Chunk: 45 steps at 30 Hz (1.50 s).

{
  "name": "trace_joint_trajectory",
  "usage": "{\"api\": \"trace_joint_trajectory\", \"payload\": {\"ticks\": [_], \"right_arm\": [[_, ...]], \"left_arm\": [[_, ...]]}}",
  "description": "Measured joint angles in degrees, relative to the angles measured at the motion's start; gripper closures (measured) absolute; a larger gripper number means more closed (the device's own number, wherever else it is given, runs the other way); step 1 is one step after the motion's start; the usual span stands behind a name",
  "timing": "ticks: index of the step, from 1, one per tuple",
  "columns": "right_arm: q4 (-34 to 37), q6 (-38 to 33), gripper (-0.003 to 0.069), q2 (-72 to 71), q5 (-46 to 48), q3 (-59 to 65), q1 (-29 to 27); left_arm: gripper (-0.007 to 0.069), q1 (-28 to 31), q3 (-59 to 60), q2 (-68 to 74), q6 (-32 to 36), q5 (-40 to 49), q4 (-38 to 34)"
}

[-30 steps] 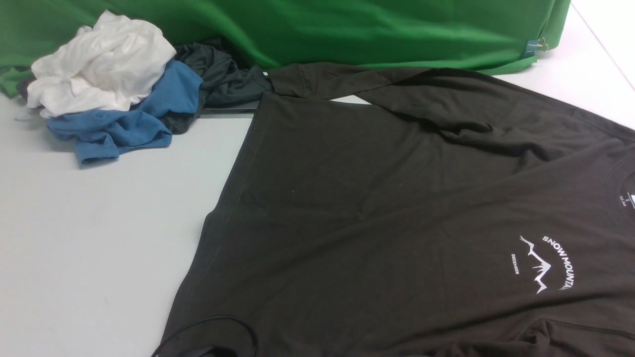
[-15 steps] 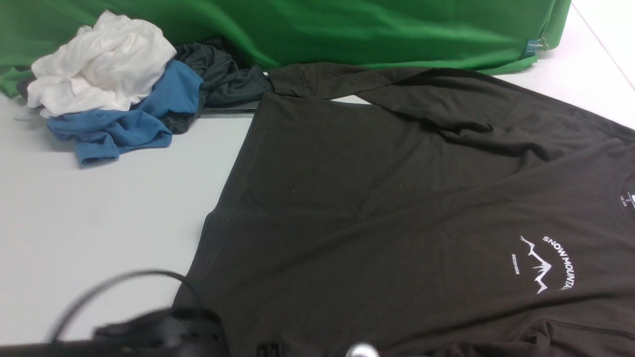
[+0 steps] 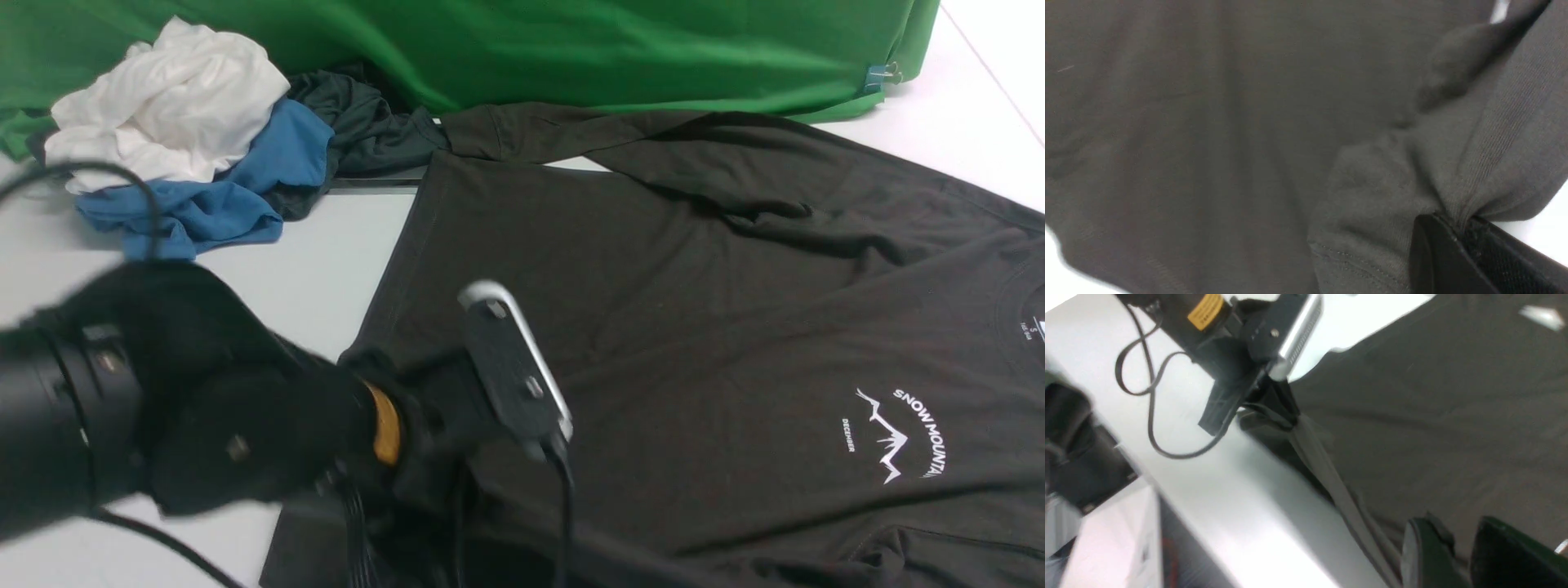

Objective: Fold a long-sleeved shirt on a white desktop.
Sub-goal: 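Fold the left side of the black T-shirt inward over its body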

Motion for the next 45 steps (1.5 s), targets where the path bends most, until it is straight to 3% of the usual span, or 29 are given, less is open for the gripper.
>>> {"api": "trace_joint_trajectory", "payload": {"ticks": [2,6,8,20,28,35,38,39,42,45], "right_arm": [[-0.8,0.0,0.0494,0.0,-1.2,0.0,0.0],[-1.4,0.0,0.0614,0.0,-3.7,0.0,0.0],[-1.6,0.1,0.0629,0.0,-3.8,0.0,0.0],[-1.7,0.1,0.0626,0.0,-3.8,0.0,0.0],[-0.1,0.1,0.0621,0.0,-3.8,0.0,0.0],[1.3,0.1,0.0618,0.0,-3.7,0.0,0.0],[1.9,0.1,0.0618,0.0,-3.7,0.0,0.0],[2.2,0.1,0.0618,0.0,-3.4,0.0,0.0],[2.5,0.1,0.0618,0.0,-3.2,0.0,0.0],[3.4,0.1,0.0618,0.0,-2.8,0.0,0.0]], "left_arm": [[0.0591,2.3,0.0,0.0,1.0,-0.7,-1.2],[0.0591,8.2,0.0,0.0,1.9,-3.2,-3.5],[0.0591,10.0,0.0,0.0,2.0,-4.4,-3.9],[0.0591,11.7,-0.1,5.6,2.5,-11.8,-4.1],[0.0580,13.8,-1.2,13.6,-4.4,-13.2,3.2],[0.0422,15.8,-4.2,17.1,-4.8,-16.7,6.1],[0.0319,15.8,-4.5,17.7,-4.8,-20.4,9.2],[0.0270,15.8,-4.5,18.0,-4.8,-22.0,11.5],[0.0220,15.8,-4.6,18.1,-4.8,-24.2,16.6],[0.0204,16.4,-4.6,18.1,-5.7,-28.1,24.3]]}}
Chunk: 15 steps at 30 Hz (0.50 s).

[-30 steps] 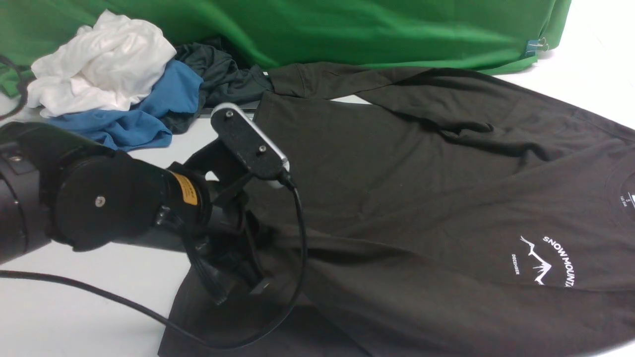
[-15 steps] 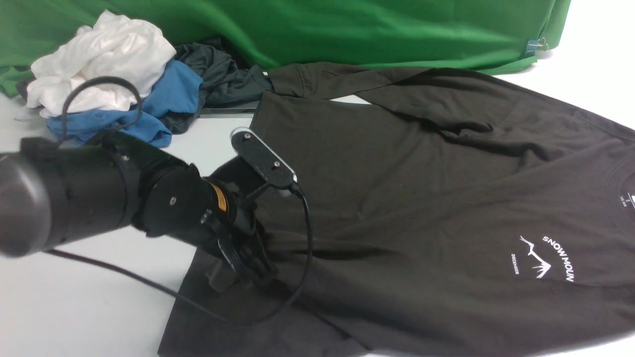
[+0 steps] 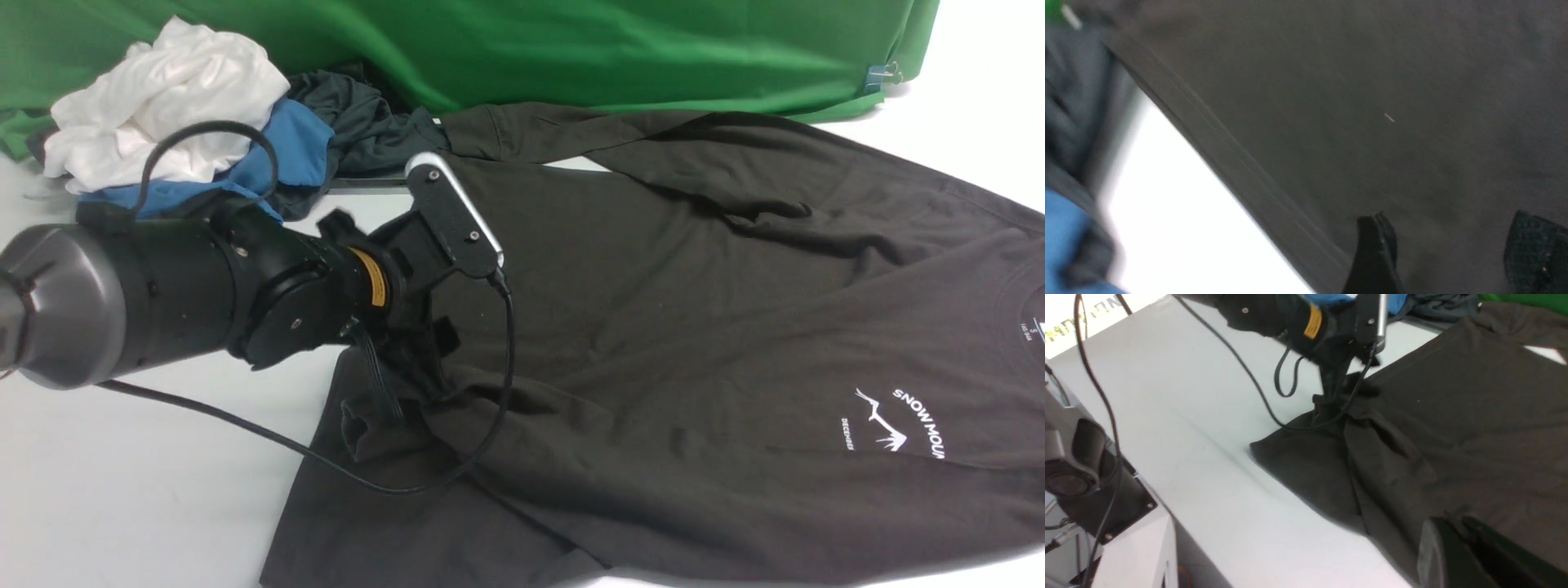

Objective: Fold a long-sleeved shirt on a white desktop.
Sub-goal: 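Fold the left side of the black T-shirt inward over its body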

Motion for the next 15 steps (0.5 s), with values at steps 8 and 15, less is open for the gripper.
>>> {"api": "trace_joint_trajectory", "payload": {"ticks": [8,15], "right_arm": [[0.4,0.6,0.0618,0.9,1.6,0.0,0.0],[0.5,-0.3,0.0606,3.0,2.0,0.3,0.0]], "left_arm": [[0.0482,4.4,-5.3,-2.0,-15.1,10.6,-5.3],[0.0603,4.0,-3.2,-11.0,11.6,32.6,-35.9]]}}
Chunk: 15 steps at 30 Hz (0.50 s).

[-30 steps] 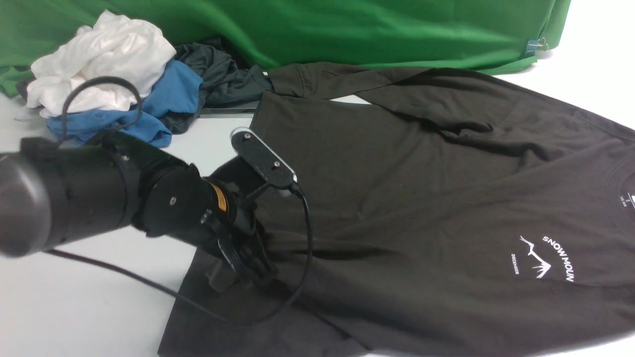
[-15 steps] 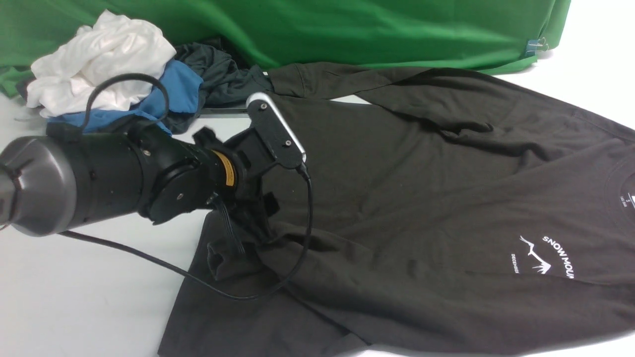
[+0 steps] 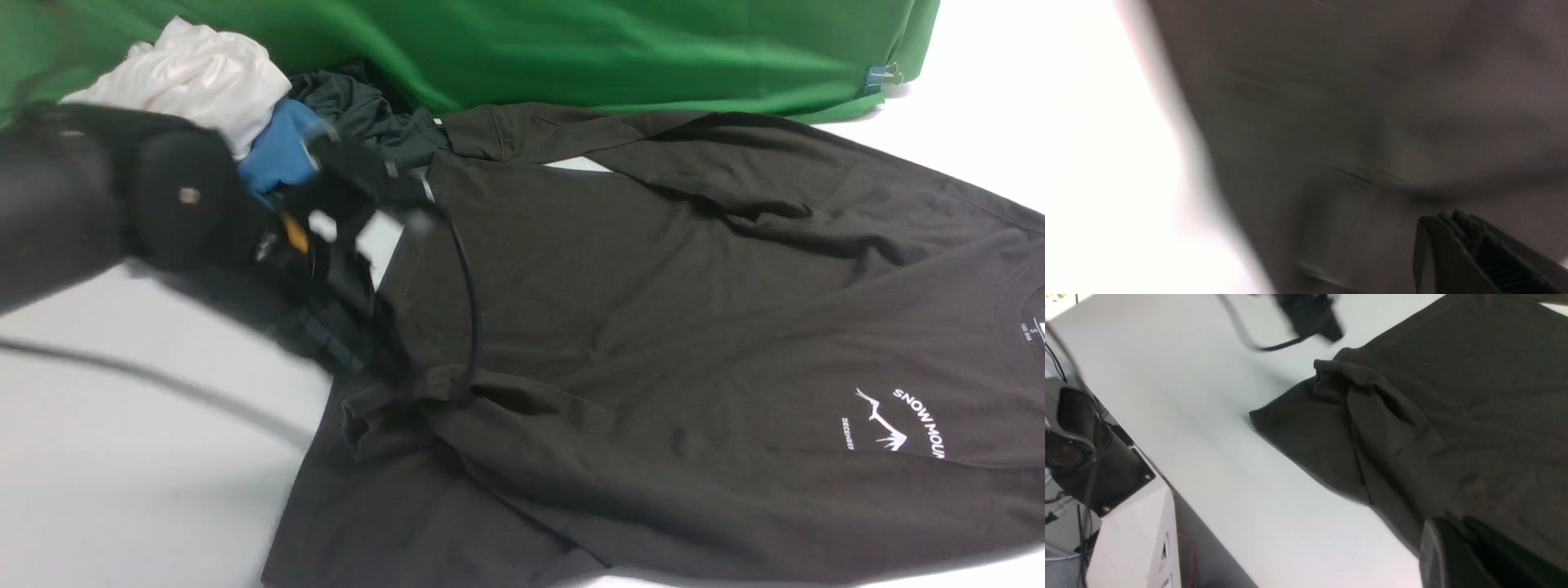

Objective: Fold a long-sleeved shirt on a white desktop.
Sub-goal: 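Fold the left side of the black T-shirt inward over its body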

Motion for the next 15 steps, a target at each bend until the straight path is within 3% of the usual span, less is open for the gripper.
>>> {"api": "trace_joint_trajectory", "payload": {"ticks": [5,11,15], "right_arm": [[0.0,-1.6,0.0599,0.1,-2.9,2.6,0.0],[0.0,-1.7,0.0592,0.5,-4.6,6.0,0.0],[0.6,-1.8,0.0583,0.5,-4.6,6.3,0.0]], "left_arm": [[0.0529,-0.1,4.0,-1.2,6.8,-1.4,-2.4],[0.0202,-0.1,5.9,2.8,9.1,-13.1,2.1],[0.0075,-0.1,5.9,4.9,9.3,-19.5,8.2]]}}
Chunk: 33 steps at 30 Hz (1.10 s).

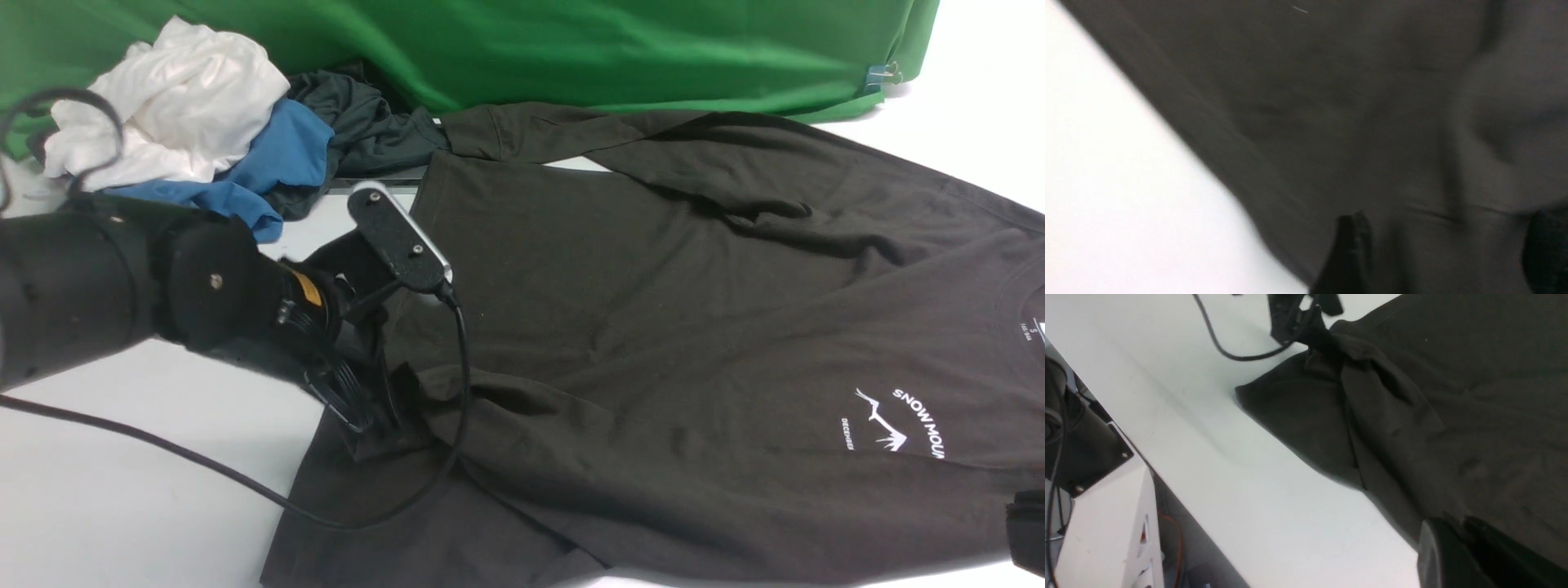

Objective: Fold a long-sleeved shirt on a white desktop.
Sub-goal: 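Fold the left side of the black T-shirt inward over its body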

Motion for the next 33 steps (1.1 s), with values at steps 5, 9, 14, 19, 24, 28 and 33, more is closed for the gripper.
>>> {"api": "trace_joint_trajectory", "payload": {"ticks": [5,9,14,19,24,28,33], "right_arm": [[1.1,-0.1,0.0578,0.0,0.0,0.0,0.0],[1.5,-0.1,0.0575,0.0,0.0,0.0,0.0],[1.8,-0.1,0.0575,0.0,-0.2,0.0,0.0],[1.8,-0.1,0.0569,0.0,-0.4,0.0,0.0],[1.9,-0.1,0.0566,0.0,-0.7,0.0,0.0],[2.1,-0.1,0.0566,0.0,-0.7,0.0,0.0],[3.4,-0.1,0.0566,0.0,-0.9,0.1,0.0]], "left_arm": [[0.0145,0.0,0.0,3.3,0.0,-3.3,4.1],[0.0333,0.0,0.0,4.7,0.0,-2.9,3.5],[0.0574,0.0,0.0,4.9,0.7,-4.3,3.4],[0.0605,0.0,0.0,4.9,2.5,-6.8,3.5],[0.0605,0.1,-1.4,5.2,2.8,-10.8,4.6],[0.0601,1.3,-3.1,6.5,1.2,-10.9,4.6],[0.0491,3.3,-3.9,7.6,-1.8,-8.8,4.6]]}}
